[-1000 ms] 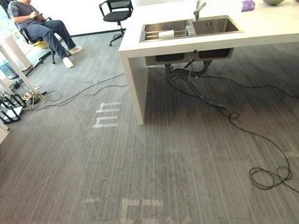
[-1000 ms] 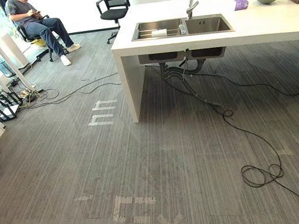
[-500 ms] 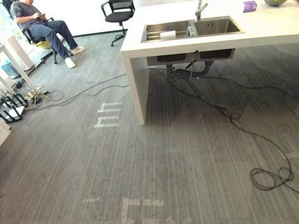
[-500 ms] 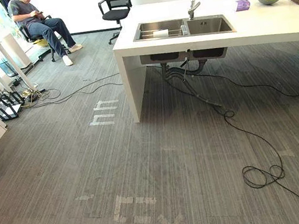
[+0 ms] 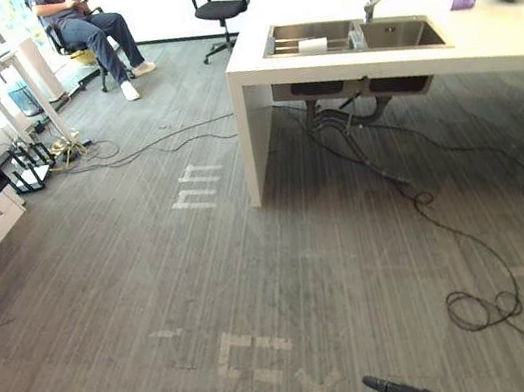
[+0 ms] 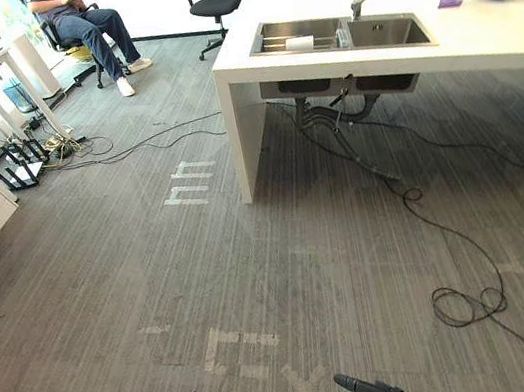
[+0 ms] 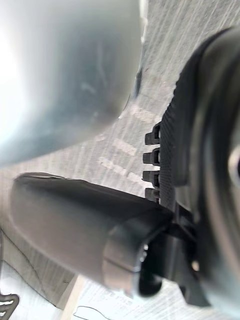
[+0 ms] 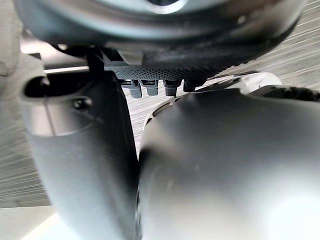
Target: Walk over to the sink, pick up the cup, carry it to the dishwasher, place the cup inside the dishwasher, then close the dishwasher door
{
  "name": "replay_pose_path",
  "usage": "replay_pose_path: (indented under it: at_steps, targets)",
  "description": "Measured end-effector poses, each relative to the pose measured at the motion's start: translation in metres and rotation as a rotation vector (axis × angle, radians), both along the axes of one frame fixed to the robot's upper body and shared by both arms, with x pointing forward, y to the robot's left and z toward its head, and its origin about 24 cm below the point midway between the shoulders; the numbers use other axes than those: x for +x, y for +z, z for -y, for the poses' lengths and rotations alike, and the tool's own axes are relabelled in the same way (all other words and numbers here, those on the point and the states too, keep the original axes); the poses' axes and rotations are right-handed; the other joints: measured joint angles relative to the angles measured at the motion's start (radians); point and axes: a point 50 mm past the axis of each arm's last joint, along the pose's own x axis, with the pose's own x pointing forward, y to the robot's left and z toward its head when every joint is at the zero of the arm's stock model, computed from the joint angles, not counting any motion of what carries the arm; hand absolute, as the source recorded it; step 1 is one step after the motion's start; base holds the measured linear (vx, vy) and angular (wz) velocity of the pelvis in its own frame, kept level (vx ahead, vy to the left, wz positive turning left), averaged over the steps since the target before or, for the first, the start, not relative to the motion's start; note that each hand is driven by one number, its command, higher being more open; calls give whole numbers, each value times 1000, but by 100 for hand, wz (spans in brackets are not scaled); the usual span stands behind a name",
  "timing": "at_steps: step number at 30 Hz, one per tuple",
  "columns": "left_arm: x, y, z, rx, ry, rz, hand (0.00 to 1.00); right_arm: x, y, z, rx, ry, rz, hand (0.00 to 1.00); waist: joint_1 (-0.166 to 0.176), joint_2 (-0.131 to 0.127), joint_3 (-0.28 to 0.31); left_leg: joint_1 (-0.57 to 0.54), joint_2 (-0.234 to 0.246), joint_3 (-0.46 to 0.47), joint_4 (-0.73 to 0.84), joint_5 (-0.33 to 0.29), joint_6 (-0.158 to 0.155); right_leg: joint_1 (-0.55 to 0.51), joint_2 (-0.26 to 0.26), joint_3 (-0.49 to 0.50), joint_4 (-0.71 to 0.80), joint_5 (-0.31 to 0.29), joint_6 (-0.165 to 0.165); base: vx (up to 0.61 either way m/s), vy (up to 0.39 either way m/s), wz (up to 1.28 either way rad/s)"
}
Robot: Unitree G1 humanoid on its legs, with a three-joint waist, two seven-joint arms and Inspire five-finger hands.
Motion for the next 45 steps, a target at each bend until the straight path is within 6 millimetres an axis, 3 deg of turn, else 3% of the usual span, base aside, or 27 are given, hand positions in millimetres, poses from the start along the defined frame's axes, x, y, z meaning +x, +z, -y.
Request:
replay_pose_path:
  at_steps: [3, 7, 8, 9, 10, 11, 12, 13, 15, 16, 17, 18, 21, 24, 25, 26, 28, 29, 30, 32, 34, 38, 39, 41, 42, 44, 45]
  targets:
    - [4, 0, 1, 0, -20, -33, 100, 4, 2, 1, 8, -43, 30, 100, -4, 6, 17, 9, 37, -6, 22, -41, -16, -80, 20, -34, -116, 14, 4, 259, -62, -3]
    - [16, 1, 1, 36, -69, -34, 100, 12, 6, -1, 23, -64, 81, 100, -9, 8, 46, 67, 107, -7, 114, -181, -81, -177, 73, 16, -258, 143, -3, 401, -194, 4]
    - [16, 1, 2, 42, -82, -30, 100, 11, 6, -1, 30, -71, 88, 100, -10, 6, 45, 99, 112, -10, 151, -230, -109, -172, 70, 18, -261, 149, -9, 481, -259, 14]
    - [16, 2, 2, 43, -84, -28, 100, 11, 7, -1, 32, -70, 90, 100, -11, 4, 43, 111, 113, -11, 156, -243, -114, -166, 67, 18, -262, 146, -11, 559, -298, 28]
    - [18, 2, 7, 40, -90, -18, 100, 10, 8, -1, 40, -88, 93, 100, -15, 3, 41, 161, 123, -15, 169, -273, -130, -157, 58, 19, -205, 229, -73, 387, -197, 31]
    - [21, 1, 12, 35, -97, -11, 100, 10, 8, 0, 44, -97, 92, 100, -17, 13, 41, 167, 129, -13, 181, -273, -130, -160, 59, 11, -167, 222, -100, 620, -323, 36]
    - [25, 1, 26, 12, -116, 9, 100, 14, 11, 5, 41, -97, 100, 100, -23, 48, 35, 157, 166, -8, 226, -264, -128, -162, 81, -12, -122, 160, -112, 729, -393, 9]
    - [29, 2, 33, 15, -134, 24, 100, 19, 12, 6, 47, -89, 100, 100, -21, 64, 25, 141, 193, -11, 278, -234, -129, -156, 108, -19, -105, 121, -135, 709, -389, -5]
    - [33, 3, 35, 18, -138, 28, 100, 23, 12, 4, 54, -71, 89, 100, -24, 68, 23, 95, 226, -26, 437, -150, -134, -103, 148, -23, -121, 70, -148, 619, -331, -15]
    - [37, 5, 36, 17, -137, 45, 100, 23, 11, 4, 58, -67, 84, 100, -27, 75, 23, 15, 251, -70, 633, -50, -170, -44, 179, -29, -165, 54, -157, 535, -262, -8]
    - [39, 6, 36, 18, -133, 57, 100, 23, 11, 4, 53, -59, 81, 100, -26, 78, 23, -35, 262, -87, 749, -3, -210, -12, 197, -28, -196, 50, -162, 639, -228, -11]
    - [46, 11, 37, 16, -113, 98, 100, 24, 11, 2, 41, -34, 76, 100, -24, 86, 25, -154, 288, -86, 1028, 7, -228, 79, 235, -25, -265, 43, -172, 522, -145, -12]
    - [56, 19, 36, 25, -110, 156, 100, 25, 10, -2, 28, -4, 73, 100, -11, 66, 40, -275, 282, -31, 1201, -34, -202, 235, 256, -4, -373, 43, -172, 496, -107, -18]
    - [68, 30, 39, 6, -89, 231, 100, 27, 10, -3, 7, 12, 64, 100, 13, 61, 44, -424, 248, 52, 1042, -122, -149, 349, 254, 40, -476, 49, -162, 409, -8, -36]
    - [70, 33, 39, -5, -75, 258, 100, 29, 11, -4, 7, 22, 67, 100, 29, 56, 48, -460, 236, 99, 897, -150, -111, 373, 243, 68, -497, 50, -161, 428, 94, -75]
    - [71, 34, 41, -17, -70, 275, 100, 35, 12, -6, 14, 26, 81, 100, 41, 49, 52, -462, 212, 147, 672, -144, -105, 393, 222, 98, -507, 50, -161, 420, 122, -82]
    - [70, 33, 43, -20, -73, 275, 100, 40, 13, -11, 27, 29, 108, 100, 45, 49, 52, -455, 188, 192, 368, -46, -106, 422, 203, 129, -525, 39, -141, 479, 213, -84]
    - [70, 33, 43, -15, -73, 292, 100, 43, 13, -17, 39, 45, 139, 100, 62, 41, 54, -439, 178, 220, 261, 122, -93, 464, 179, 171, -547, 5, -94, 453, 225, -85]
    - [69, 32, 46, -20, -69, 289, 100, 43, 13, -21, 48, 58, 142, 100, 62, 37, 51, -425, 167, 225, 253, 168, -47, 479, 173, 185, -553, -2, -83, 556, 297, -52]
    - [76, 32, 43, 1, -73, 304, 100, 45, 12, -38, 78, 120, 152, 100, 47, -1, 51, -428, 123, 232, 299, 106, -16, 475, 122, 199, -529, 6, -81, 489, 265, 6]
    - [78, 31, 41, 16, -75, 310, 100, 45, 11, -43, 90, 137, 139, 100, 56, -11, 50, -425, 116, 235, 375, 47, 10, 479, 99, 224, -476, 7, -79, 405, 205, 9]
    - [76, 27, 37, 83, -134, 301, 100, 42, 9, -53, 171, 164, 112, 100, 62, -23, 23, -375, 100, 248, 388, -30, 6, 433, 81, 260, -310, 38, -41, 300, 133, -8]
    - [74, 26, 36, 112, -172, 283, 100, 42, 9, -54, 187, 151, 103, 100, 56, -32, 14, -334, 83, 258, 350, -41, 0, 377, 63, 263, -170, 50, -21, 230, 106, -20]
    - [70, 23, 33, 156, -186, 266, 100, 49, 9, -53, 197, 123, 92, 100, 51, -43, 8, -236, 60, 292, 282, -63, -12, 267, 16, 269, 102, 154, 110, 243, 117, -50]
    - [65, 21, 29, 207, -139, 253, 100, 56, 11, -49, 186, 126, 105, 100, 46, -34, 11, -126, 52, 328, 223, -74, -24, 160, -38, 243, 364, 229, 103, 223, 114, -67]
    - [66, 21, 27, 237, -79, 254, 100, 60, 13, -46, 180, 137, 121, 100, 40, -33, 8, -66, 50, 343, 186, -77, -30, 99, -76, 183, 471, 197, 51, 231, 99, -42]
    - [70, 25, 23, 281, -15, 273, 100, 64, 15, -44, 172, 145, 133, 100, 29, -32, -1, -30, 53, 347, 156, -70, -32, 45, -97, 126, 484, 155, 6, 207, 55, -9]
